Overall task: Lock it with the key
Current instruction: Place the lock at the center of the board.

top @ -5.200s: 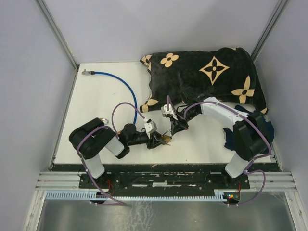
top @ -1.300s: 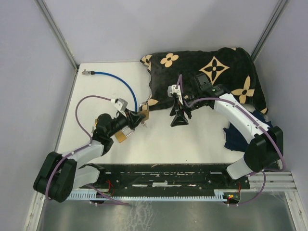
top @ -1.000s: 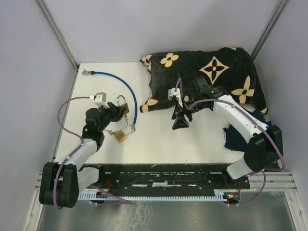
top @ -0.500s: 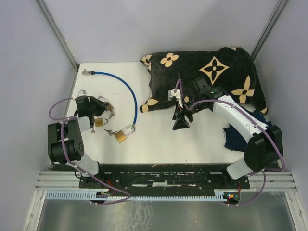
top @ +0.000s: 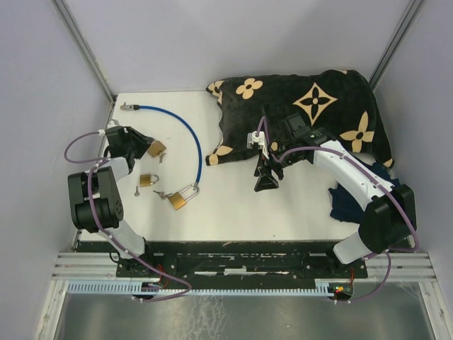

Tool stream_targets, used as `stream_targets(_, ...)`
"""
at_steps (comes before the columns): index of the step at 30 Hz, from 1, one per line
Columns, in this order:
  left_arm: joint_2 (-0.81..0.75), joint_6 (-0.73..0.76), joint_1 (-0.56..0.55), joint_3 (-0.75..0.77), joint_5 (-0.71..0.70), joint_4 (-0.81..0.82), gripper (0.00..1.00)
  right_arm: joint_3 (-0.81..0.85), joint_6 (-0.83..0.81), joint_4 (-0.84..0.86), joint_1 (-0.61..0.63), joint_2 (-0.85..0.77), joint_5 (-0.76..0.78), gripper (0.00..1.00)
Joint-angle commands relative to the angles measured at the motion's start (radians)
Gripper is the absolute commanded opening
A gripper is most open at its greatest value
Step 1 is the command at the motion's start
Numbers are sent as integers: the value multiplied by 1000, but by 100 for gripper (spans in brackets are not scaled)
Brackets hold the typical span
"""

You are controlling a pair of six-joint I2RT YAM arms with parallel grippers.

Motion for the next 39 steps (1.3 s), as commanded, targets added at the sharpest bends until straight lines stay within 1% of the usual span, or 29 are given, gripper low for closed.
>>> stream_targets(1,-42,61,6,48,-82,-44,50,-1,-16,17,0,-24,2,69)
stream_targets(6,-134,161,5,43,-174,-61,52,1,-24,13,0,-28,2,69)
stream_targets(12,-170,240,6,63,-197,-40,56,3,-43,-2,0,-34,-5,69)
stream_targets(13,-166,244,7,71,-193,-34,56,4,-46,-6,0,-38,-5,69)
stream_targets(14,-156,248,7,81,-189,-30,59,4,-50,-9,1,-40,-4,69)
stream_targets(21,-104,238,11,131,-166,-34,62,4,-72,-19,0,-57,7,69)
stream_targets(27,-135,246,11,94,-115,-48,63,5,-91,-34,0,-61,3,69)
stream_targets(31,-170,225,9,77,-47,-68,64,5,-98,-38,1,-59,0,69)
stream_targets(33,-196,215,0,70,-4,-84,65,5,-100,-40,1,-58,0,69)
stream_targets(35,-222,220,-23,67,6,-105,66,5,-102,-40,2,-60,1,70)
stream_targets(37,-253,252,-69,66,-13,-133,67,4,-103,-41,2,-60,-1,70)
stream_targets(39,-284,300,-137,66,-65,-171,67,4,-104,-40,2,-58,-1,70)
